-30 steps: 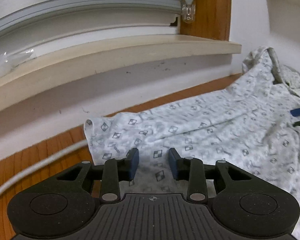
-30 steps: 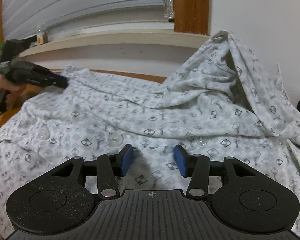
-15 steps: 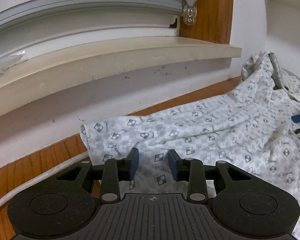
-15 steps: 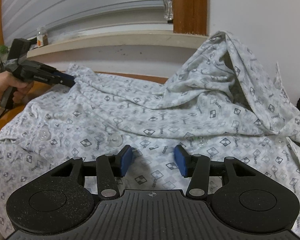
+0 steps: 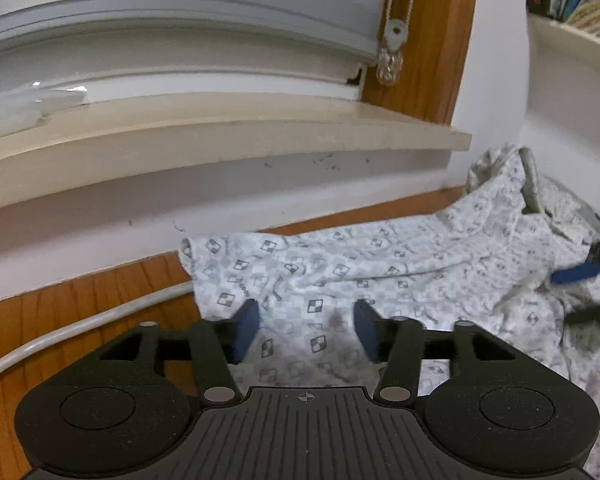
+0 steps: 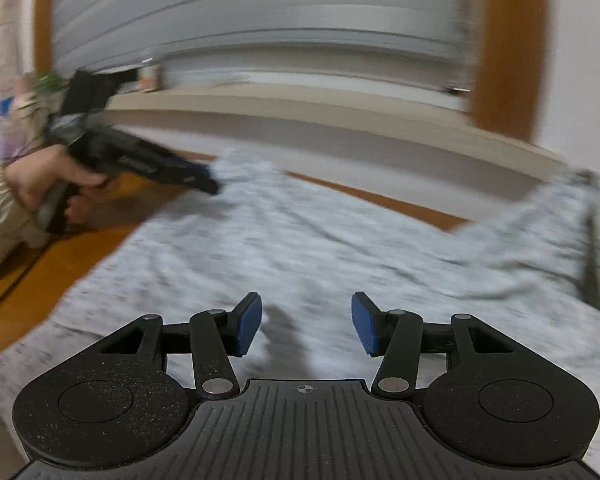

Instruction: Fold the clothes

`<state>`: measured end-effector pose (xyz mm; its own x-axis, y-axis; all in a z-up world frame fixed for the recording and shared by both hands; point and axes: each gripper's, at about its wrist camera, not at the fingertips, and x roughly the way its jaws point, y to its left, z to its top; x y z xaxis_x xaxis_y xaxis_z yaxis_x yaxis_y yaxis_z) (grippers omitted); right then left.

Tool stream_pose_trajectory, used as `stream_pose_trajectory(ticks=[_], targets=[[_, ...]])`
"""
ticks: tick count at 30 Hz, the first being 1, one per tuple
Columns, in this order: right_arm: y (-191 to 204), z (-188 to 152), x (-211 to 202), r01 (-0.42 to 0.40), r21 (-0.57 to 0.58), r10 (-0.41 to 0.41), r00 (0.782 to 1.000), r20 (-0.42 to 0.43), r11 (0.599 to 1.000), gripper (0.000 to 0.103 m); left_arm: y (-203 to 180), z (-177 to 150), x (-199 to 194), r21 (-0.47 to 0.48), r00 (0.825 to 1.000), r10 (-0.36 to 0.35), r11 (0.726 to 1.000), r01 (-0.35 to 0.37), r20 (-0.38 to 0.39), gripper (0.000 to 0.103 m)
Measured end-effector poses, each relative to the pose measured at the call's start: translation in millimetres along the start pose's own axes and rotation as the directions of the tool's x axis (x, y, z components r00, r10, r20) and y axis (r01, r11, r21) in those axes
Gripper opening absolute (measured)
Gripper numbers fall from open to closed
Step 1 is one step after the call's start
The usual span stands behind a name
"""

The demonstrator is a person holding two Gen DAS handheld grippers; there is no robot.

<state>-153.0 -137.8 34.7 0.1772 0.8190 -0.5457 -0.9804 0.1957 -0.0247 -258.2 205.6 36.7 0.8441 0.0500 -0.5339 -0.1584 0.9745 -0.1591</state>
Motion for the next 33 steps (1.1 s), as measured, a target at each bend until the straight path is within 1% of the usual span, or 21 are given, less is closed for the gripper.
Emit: stream_pose_trajectory(ticks=[2, 3, 5, 8, 11, 13, 15, 17, 20, 22, 24, 27, 30, 33], targets=[[17, 5, 12, -0.037, -0.014, 0.037, 0.999, -0.010, 0.999, 0.051, 5, -1, -6, -0.018, 1.000, -0.011, 1.000, 0.012, 0.012, 0.059], [24, 8, 18, -0.054, -0.014, 0.054, 0.998, -0.012, 0.998, 0.051, 8, -1, -9, -0.026, 1.000, -0.017, 0.999, 0.018, 0.018, 0.061], [35, 12, 25, -0.085, -0.015, 0.085, 0.996, -0.010, 0.996, 0.051, 11, -2, -15, -0.033, 0.999, -0.017, 0.999, 0.018, 0.028, 0.064], [48, 19, 34, -0.132, -0.010, 0.132, 0.991, -0.005, 0.991, 0.051, 15, -3, -20, -0.041, 0.999, -0.021, 0.999, 0.023, 0.037, 0.064], [56, 23, 43, -0.173, -0.016, 0.173, 0.985, -0.012, 0.985, 0.052, 19, -5, -22, -0.050, 0.999, -0.021, 0.998, 0.023, 0.036, 0.064], [60, 25, 52, -0.179, -0.015, 0.179, 0.984, -0.027, 0.984, 0.052, 21, -7, -22, -0.056, 0.999, -0.021, 0.998, 0.023, 0.030, 0.064], [58, 28, 61, -0.193, -0.002, 0.193, 0.980, -0.041, 0.981, 0.049, 22, -7, -22, -0.060, 0.999, -0.019, 0.998, 0.021, 0.028, 0.064], [53, 30, 65, -0.214, 0.032, 0.215, 0.976, -0.032, 0.976, 0.012, 22, -7, -22, -0.060, 0.999, -0.024, 0.998, 0.026, 0.026, 0.064], [39, 35, 57, -0.190, 0.089, 0.186, 0.981, 0.051, 0.978, 0.007, 22, -7, -23, -0.055, 0.999, -0.033, 0.998, 0.034, 0.028, 0.064], [27, 37, 51, -0.158, 0.138, 0.145, 0.984, 0.102, 0.978, 0.007, 20, -7, -23, -0.048, 0.998, -0.051, 0.997, 0.052, 0.024, 0.064], [13, 38, 46, -0.129, 0.183, 0.106, 0.986, 0.129, 0.975, 0.007, 18, -7, -23, -0.040, 0.997, -0.071, 0.997, 0.071, 0.020, 0.064], [0, 37, 46, -0.096, 0.220, 0.070, 0.990, 0.120, 0.971, 0.007, 16, -6, -23, -0.030, 0.995, -0.099, 0.995, 0.100, 0.014, 0.064], [-3, 34, 52, -0.082, 0.229, 0.061, 0.993, 0.098, 0.970, 0.007, 7, -7, -23, 0.006, 0.987, -0.158, 0.987, 0.158, -0.002, 0.064], [-1, 34, 54, -0.052, 0.221, 0.028, 0.993, 0.112, 0.974, 0.007, 1, -8, -22, 0.025, 0.980, -0.200, 0.979, 0.201, -0.015, 0.064]])
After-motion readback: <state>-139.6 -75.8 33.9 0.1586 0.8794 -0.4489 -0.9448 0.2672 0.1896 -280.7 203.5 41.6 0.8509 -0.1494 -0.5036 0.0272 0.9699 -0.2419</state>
